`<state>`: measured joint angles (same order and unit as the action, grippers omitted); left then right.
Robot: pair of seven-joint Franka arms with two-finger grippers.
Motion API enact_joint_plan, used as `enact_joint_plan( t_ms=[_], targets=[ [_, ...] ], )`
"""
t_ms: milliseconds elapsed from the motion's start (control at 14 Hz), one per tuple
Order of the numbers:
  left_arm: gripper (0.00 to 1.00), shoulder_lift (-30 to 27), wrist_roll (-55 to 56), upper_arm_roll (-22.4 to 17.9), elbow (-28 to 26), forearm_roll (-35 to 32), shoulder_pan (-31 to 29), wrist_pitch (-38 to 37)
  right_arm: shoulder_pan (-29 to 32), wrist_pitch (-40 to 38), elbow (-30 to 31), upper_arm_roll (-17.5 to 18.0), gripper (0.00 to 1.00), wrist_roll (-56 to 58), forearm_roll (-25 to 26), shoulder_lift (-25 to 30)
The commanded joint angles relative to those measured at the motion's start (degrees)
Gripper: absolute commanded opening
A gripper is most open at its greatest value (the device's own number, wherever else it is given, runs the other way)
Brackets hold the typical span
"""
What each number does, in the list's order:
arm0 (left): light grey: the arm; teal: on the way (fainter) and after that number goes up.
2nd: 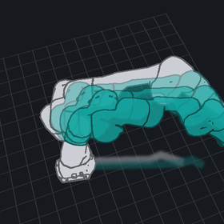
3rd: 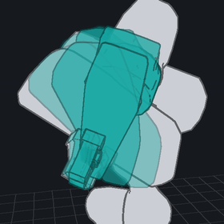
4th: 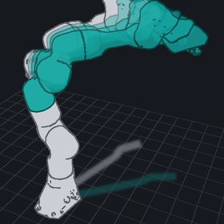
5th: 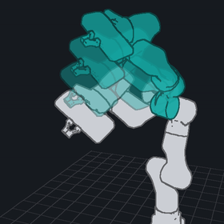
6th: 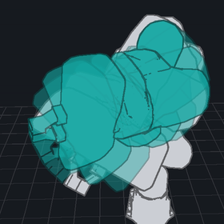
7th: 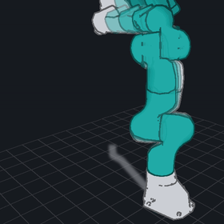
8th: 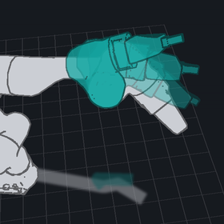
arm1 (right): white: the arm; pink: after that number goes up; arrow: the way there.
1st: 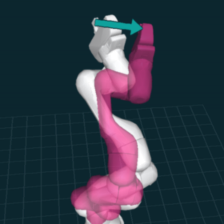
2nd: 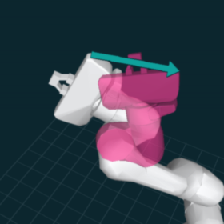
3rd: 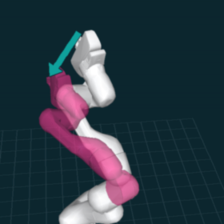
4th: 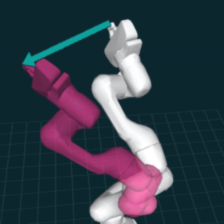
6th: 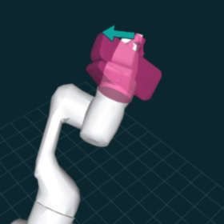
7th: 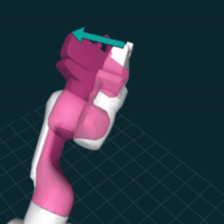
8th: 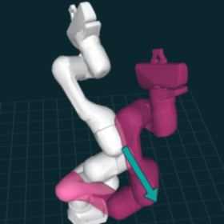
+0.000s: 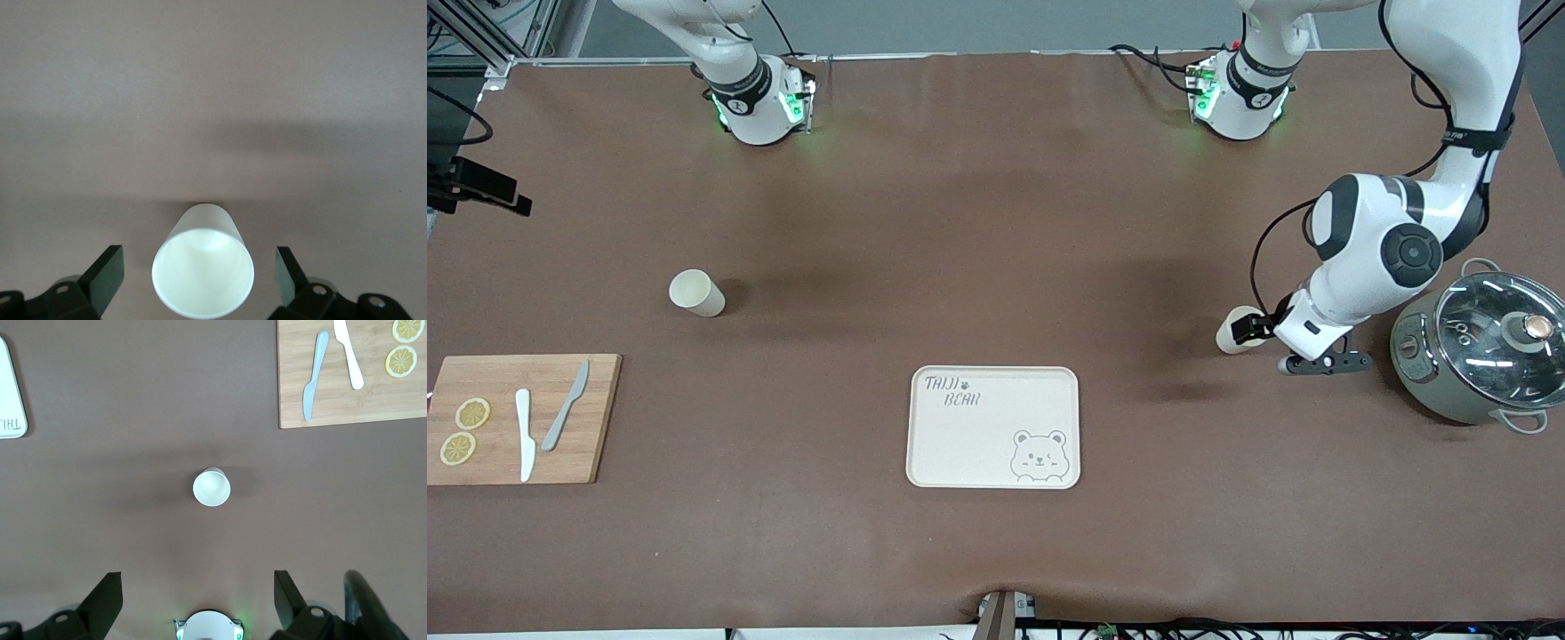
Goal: Place white IKEA cup upright on tray with both arms
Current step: 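Reach the left gripper down to the white paper cup beside the pot, then grasp the cup with the left gripper while the right gripper reaches out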
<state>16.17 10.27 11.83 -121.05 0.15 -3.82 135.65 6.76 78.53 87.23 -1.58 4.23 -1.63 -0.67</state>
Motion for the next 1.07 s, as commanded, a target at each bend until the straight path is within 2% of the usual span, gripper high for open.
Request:
enact_joint_plan(
  t_ms=[0, 571, 714, 1000],
  targets=[
    [1.00, -0.5, -0.5, 0.3, -1.9, -0.6, -0.3, 2.1, 1.8, -0.6, -1.5, 0.8, 1.00, 0.7, -0.7, -2.5],
    [1.00, -2.4, -1.7, 0.0, -5.9, -2.3, -2.7, 2.0, 2.8, -1.5, -0.4, 0.8, 1.00, 0.9, -0.5, -6.4],
    [0.96, -2.5, -1.7, 0.3, -6.2, -2.7, -4.4, 2.0, 2.8, 0.1, 0.7, 0.8, 1.00, 0.8, -0.6, -6.3],
    [0.80, -1.7, -1.7, 0.3, -6.4, -2.7, -4.2, 2.1, 4.0, 2.6, 3.9, 0.8, 1.00, 0.9, -0.7, -6.1]
  ],
)
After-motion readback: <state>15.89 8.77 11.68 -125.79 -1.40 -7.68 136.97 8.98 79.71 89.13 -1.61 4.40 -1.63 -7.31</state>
